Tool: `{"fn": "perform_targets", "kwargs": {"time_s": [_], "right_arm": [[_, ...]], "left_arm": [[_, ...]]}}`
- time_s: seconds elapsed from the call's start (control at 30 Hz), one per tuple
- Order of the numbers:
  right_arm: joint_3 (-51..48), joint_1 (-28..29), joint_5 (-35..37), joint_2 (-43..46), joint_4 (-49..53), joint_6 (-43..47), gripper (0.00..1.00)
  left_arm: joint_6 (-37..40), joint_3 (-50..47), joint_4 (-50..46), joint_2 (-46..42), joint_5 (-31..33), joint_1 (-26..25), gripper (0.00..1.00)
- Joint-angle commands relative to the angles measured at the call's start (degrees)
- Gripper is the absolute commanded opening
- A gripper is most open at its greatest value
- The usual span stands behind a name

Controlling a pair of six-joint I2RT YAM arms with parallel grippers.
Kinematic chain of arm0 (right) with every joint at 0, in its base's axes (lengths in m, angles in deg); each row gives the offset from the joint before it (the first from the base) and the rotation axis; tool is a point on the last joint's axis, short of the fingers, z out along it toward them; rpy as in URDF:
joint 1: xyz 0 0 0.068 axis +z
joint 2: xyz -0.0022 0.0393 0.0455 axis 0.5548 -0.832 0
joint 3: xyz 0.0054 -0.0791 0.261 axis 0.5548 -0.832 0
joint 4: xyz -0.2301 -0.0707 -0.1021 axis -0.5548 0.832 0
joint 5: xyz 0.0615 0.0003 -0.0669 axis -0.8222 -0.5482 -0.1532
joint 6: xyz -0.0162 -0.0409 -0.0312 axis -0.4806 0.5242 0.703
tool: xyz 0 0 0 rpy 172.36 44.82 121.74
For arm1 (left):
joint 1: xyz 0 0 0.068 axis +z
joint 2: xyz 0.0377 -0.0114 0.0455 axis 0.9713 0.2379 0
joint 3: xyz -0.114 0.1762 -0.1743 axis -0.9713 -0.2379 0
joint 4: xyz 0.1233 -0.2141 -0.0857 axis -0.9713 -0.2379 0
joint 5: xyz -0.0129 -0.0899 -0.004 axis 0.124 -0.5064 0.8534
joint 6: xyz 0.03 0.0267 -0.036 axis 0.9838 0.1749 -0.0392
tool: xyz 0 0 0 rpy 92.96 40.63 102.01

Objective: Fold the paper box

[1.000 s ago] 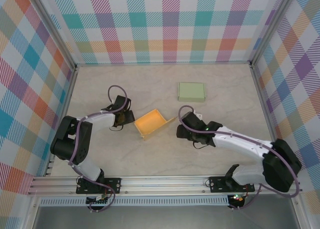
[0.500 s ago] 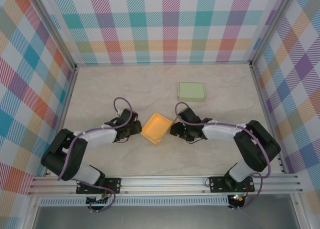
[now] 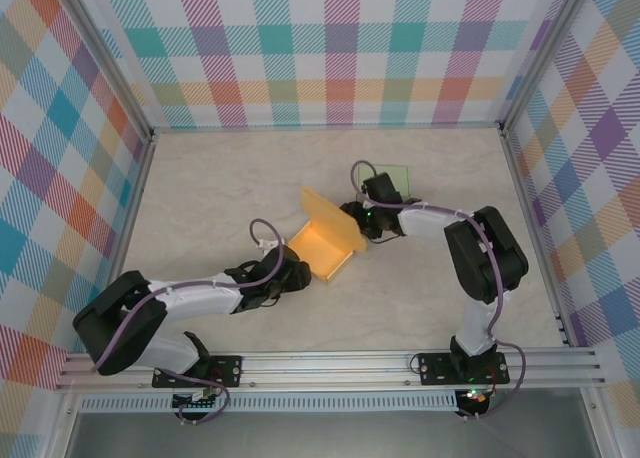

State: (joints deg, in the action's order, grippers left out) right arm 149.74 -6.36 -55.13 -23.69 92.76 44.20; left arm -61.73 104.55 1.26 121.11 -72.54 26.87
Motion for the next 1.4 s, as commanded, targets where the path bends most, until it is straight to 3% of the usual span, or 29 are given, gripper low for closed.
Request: {"fn": "perform_targets", "kwargs": {"time_s": [0.0,0.07,0.2,0.33,0.4,0.5,0.7,0.83,1.0,1.2,1.37], "right_arm": [[0.6,-2.43,6.5,4.94,7.1,4.7,0.64],[-1.19,-2.87,11.47,8.89,10.37,5.83,0.65],[-5.97,-2.9,18.65,18.06,16.19,6.24,0.71],[-11.32,-2.72,19.0,25.86,19.66,3.8,0.79],[-14.09,-2.55,18.0,29.17,20.46,1.61,0.82],[-18.84,-0.97,15.25,34.15,18.93,-1.94,0.83],[-23.99,7.25,14.43,38.91,14.84,-9.74,0.83],[-26.4,12.29,12.19,37.07,7.28,-13.91,0.82],[-25.05,14.5,6.49,27.55,-3.06,-15.95,0.82],[-20.44,14.5,4.33,18.78,-7.54,-13.28,0.79],[-15.66,14.18,5.19,13.54,-7.06,-9.06,0.78]], "left_arm": [[-0.23,1.34,5.85,-0.15,3.16,-2.67,0.66],[0.86,0.99,5.31,-3.44,5.17,-2.94,0.66],[5.61,2.59,-5.27,-14.56,13.93,-2.53,0.66],[7.49,6.84,-18.65,-20.8,16.5,3.75,0.66],[9.4,7.44,-20.65,-21.82,12.69,8.18,0.66],[13.24,7.63,-16.23,-21.01,3.02,14.26,0.67],[19.0,10.71,-9.57,-9.59,-10.68,22.37,0.68],[18.52,12.67,-5.27,-1.47,-15.45,24.05,0.63],[16.86,14.07,-1.43,5.93,-19.93,24.05,0.57],[13.8,12.35,3.92,7.93,-27.08,23.49,0.5],[12.62,10.67,3.39,6.72,-26.27,21.34,0.5]]}}
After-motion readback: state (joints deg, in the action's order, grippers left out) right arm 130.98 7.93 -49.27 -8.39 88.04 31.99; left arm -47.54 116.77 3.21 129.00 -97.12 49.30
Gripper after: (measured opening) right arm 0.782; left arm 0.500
